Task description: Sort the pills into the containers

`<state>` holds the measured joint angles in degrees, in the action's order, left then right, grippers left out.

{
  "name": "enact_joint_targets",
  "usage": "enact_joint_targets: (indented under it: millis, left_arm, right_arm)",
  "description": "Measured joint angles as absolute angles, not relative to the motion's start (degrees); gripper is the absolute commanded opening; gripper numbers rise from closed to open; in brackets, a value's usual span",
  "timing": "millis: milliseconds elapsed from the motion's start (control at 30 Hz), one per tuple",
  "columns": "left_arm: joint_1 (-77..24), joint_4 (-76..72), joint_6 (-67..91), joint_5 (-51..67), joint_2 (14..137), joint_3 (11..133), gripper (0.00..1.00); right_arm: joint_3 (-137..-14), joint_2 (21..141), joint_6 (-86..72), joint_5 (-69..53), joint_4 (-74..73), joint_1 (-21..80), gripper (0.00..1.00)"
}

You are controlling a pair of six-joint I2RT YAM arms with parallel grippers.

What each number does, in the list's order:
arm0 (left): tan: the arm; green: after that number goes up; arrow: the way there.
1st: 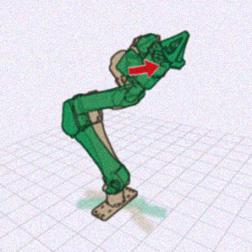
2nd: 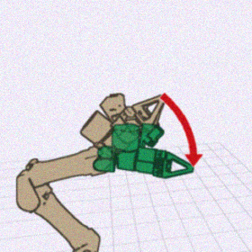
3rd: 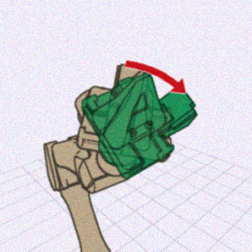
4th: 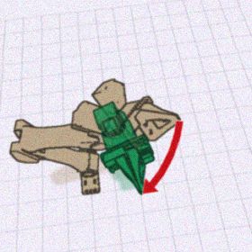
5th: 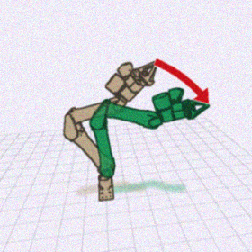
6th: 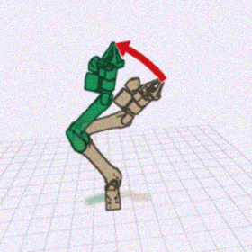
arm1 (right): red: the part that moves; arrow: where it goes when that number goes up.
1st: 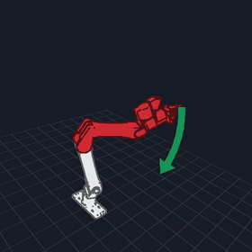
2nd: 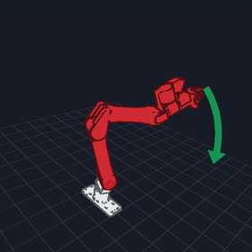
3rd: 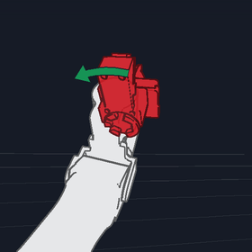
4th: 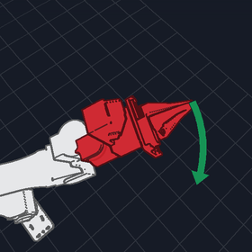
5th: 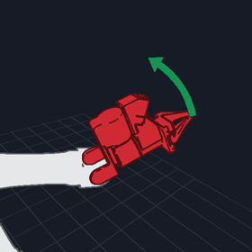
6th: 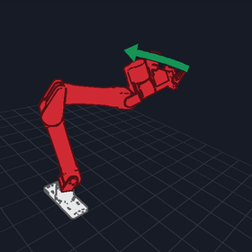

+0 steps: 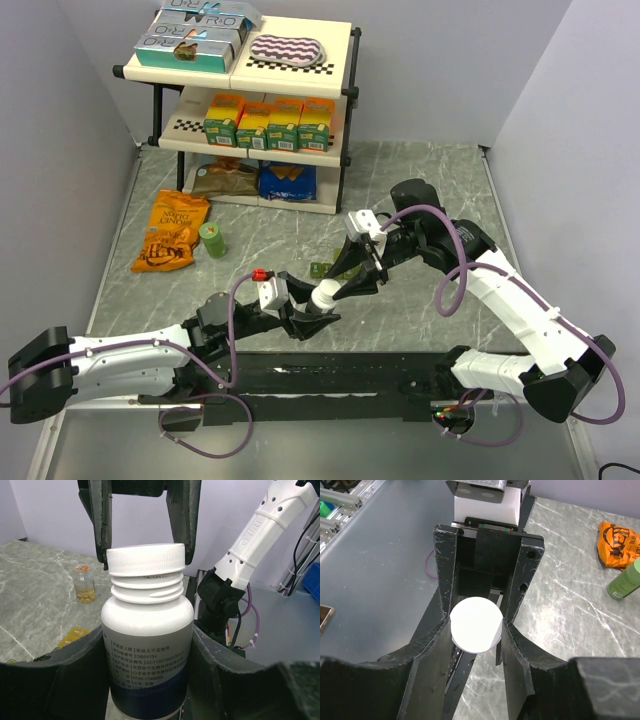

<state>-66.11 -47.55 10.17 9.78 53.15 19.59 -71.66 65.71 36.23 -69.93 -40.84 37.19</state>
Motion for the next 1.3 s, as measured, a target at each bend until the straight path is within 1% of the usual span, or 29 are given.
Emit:
enact_joint_targets:
  millis: [500, 733, 833, 900, 967, 1000, 1100, 1133, 1167, 1233, 1300]
  left_arm:
    - [-66.1, -46.0, 10.2, 8.9, 54.1, 20.4, 0.01]
    - [-66.1, -44.1, 10.2, 8.1, 54.2, 20.4, 0.01]
    - [-66.1, -42.8, 10.2, 7.1, 54.2, 20.4, 0.01]
    - [-66.0, -41.7, 10.1, 5.5, 54.2, 20.5, 0.01]
    - [-65.9, -41.2, 9.8, 3.4, 54.3, 20.5, 0.01]
    - [-65.9, -40.8, 9.6, 1.8, 54.3, 20.6, 0.01]
    - [-65.9, -40.0, 9.3, -2.2, 54.5, 21.1, 0.01]
    - [-65.9, -39.7, 9.2, -3.5, 54.8, 21.4, 0.01]
    - [-65.9, -39.5, 9.1, -4.7, 55.2, 21.6, 0.01]
    - [-65.9, -39.5, 9.1, -6.6, 56.1, 22.1, 0.01]
    - [-65.9, -39.6, 9.1, -7.7, 56.8, 22.6, 0.01]
  right_arm:
    - [-71.4, 65.8, 38.6, -65.5, -42.0, 39.0, 0.12]
    - [-68.8, 65.6, 34.9, -64.9, -38.4, 39.1, 0.13]
    - [-67.1, 65.1, 30.6, -63.2, -35.6, 39.1, 0.09]
    - [-66.3, 64.8, 26.2, -60.6, -33.8, 39.1, 0.03]
    - [-65.8, 64.6, 21.2, -57.0, -32.2, 39.3, 0.02]
    - [-65.6, 64.6, 18.9, -55.4, -31.2, 39.4, 0.02]
    - [-64.9, 64.6, 12.9, -51.7, -28.3, 39.5, 0.09]
    - [-64.6, 64.6, 11.4, -50.7, -27.3, 39.4, 0.14]
    - [-64.4, 64.6, 10.2, -49.6, -26.4, 39.4, 0.16]
    - [-64.2, 64.7, 8.8, -47.8, -25.6, 39.4, 0.2]
    - [-64.2, 64.7, 8.4, -46.3, -25.1, 39.4, 0.21]
